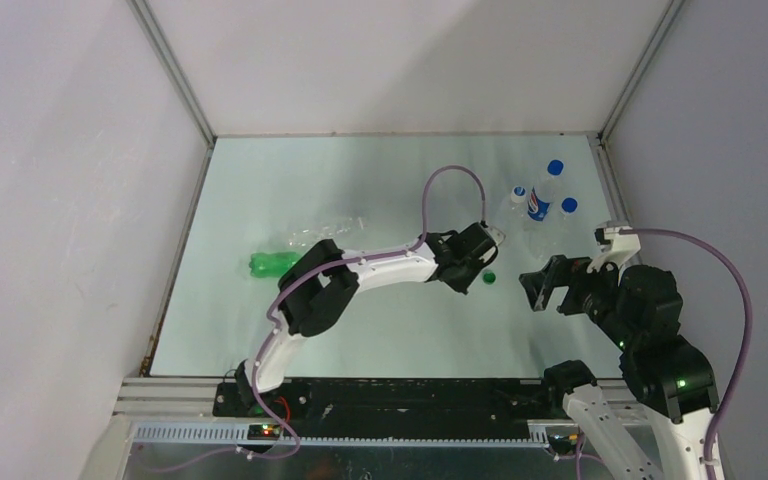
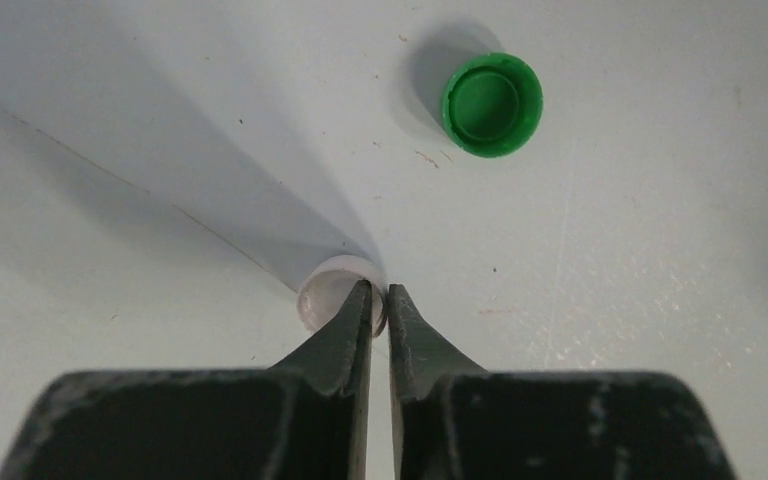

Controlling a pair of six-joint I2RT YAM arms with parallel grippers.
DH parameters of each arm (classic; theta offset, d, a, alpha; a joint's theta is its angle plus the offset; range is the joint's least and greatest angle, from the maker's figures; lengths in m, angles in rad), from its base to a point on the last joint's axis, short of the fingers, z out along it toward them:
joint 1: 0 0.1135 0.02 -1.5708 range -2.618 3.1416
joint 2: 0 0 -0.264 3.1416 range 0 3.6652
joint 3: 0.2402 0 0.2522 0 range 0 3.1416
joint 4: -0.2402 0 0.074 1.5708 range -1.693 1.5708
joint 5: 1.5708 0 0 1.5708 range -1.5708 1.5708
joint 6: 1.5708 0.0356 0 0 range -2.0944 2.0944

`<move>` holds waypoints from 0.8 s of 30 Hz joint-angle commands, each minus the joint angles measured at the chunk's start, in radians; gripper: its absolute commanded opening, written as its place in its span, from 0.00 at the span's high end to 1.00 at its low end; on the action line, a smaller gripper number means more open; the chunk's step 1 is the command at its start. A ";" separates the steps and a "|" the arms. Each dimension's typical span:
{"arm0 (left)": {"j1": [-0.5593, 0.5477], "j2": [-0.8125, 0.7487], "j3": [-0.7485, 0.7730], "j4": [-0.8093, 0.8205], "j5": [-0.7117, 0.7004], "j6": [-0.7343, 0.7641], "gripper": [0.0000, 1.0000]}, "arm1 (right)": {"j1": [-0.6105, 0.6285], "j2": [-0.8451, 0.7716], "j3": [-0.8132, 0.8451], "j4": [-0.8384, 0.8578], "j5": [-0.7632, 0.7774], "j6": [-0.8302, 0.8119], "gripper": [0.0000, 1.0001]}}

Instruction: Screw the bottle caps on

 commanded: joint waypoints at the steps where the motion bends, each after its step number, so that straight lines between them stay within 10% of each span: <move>1: 0.005 -0.157 -0.018 0.001 0.025 0.018 0.94 | 0.000 0.032 0.000 0.070 -0.033 -0.011 0.01; 10: 0.075 -0.426 -0.181 0.093 0.106 -0.014 1.00 | -0.001 0.124 -0.008 0.128 -0.075 0.021 0.00; 24: 0.166 -0.926 -0.772 0.810 0.260 -0.057 1.00 | 0.001 0.136 -0.221 0.546 -0.361 0.535 0.05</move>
